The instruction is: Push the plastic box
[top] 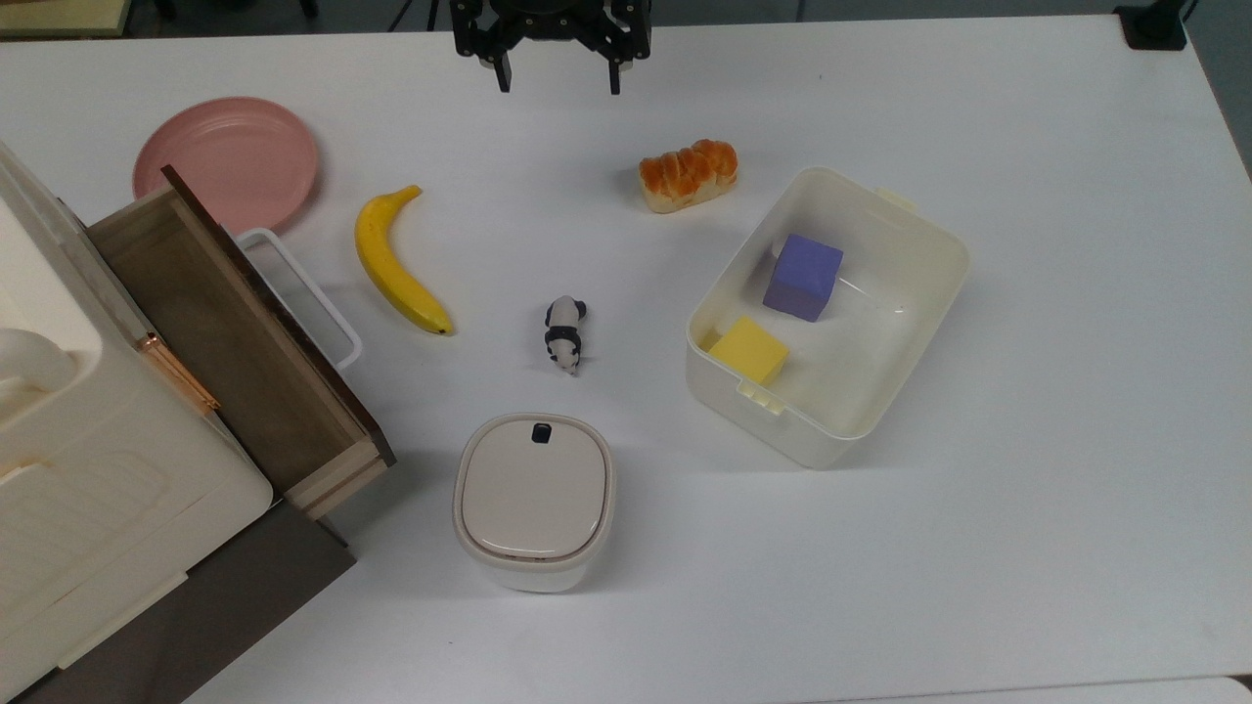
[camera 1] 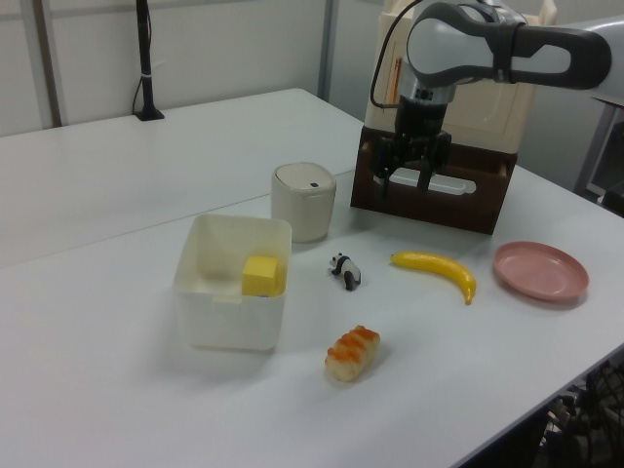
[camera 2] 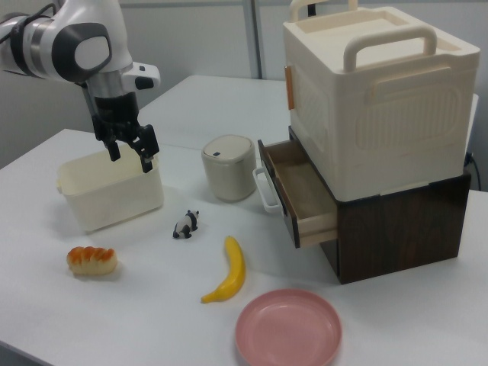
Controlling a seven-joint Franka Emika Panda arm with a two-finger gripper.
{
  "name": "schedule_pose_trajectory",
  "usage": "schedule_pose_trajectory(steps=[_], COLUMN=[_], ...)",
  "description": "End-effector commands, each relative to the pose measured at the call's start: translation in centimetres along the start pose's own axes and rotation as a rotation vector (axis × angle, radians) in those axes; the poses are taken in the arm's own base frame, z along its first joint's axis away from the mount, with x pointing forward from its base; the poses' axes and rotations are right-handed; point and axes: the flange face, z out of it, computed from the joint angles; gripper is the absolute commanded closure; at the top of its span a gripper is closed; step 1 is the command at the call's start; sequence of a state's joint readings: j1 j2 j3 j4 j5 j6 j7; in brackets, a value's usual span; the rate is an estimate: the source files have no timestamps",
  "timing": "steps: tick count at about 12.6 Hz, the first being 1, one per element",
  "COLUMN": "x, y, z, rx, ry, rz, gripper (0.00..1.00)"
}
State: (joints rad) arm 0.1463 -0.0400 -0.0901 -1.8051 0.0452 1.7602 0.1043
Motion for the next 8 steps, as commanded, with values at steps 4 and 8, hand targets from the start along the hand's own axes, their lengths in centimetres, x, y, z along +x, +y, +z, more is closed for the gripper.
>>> schedule_pose_trajectory(steps=[4, 8], x=[0.41, 0.38], y=[-0.17, -0.09], z=[-1.04, -1.12], rx=[0.041, 0.042], ry=[0.075, 0.076], rz=[0.025, 0.031], gripper=[0.0, 0.0])
